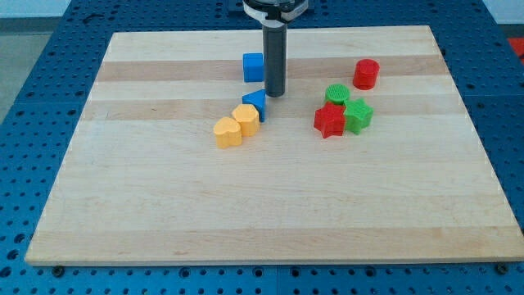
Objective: Push the blue cube closer to the blue traingle
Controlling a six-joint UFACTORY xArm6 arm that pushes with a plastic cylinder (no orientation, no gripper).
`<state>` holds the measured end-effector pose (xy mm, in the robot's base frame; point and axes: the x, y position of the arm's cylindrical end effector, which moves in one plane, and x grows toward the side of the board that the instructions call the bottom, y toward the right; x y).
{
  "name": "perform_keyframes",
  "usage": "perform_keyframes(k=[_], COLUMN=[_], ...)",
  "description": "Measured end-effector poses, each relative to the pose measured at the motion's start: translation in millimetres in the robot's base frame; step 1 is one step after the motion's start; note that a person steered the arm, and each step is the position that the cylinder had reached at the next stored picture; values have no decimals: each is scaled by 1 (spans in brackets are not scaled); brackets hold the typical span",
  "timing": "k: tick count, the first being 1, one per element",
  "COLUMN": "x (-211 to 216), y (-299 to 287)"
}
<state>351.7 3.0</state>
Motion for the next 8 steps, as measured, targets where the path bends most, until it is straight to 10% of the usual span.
perform_keyframes(k=[3,6,8], x=[-155,-129,-93], y=[-4,-118,-46])
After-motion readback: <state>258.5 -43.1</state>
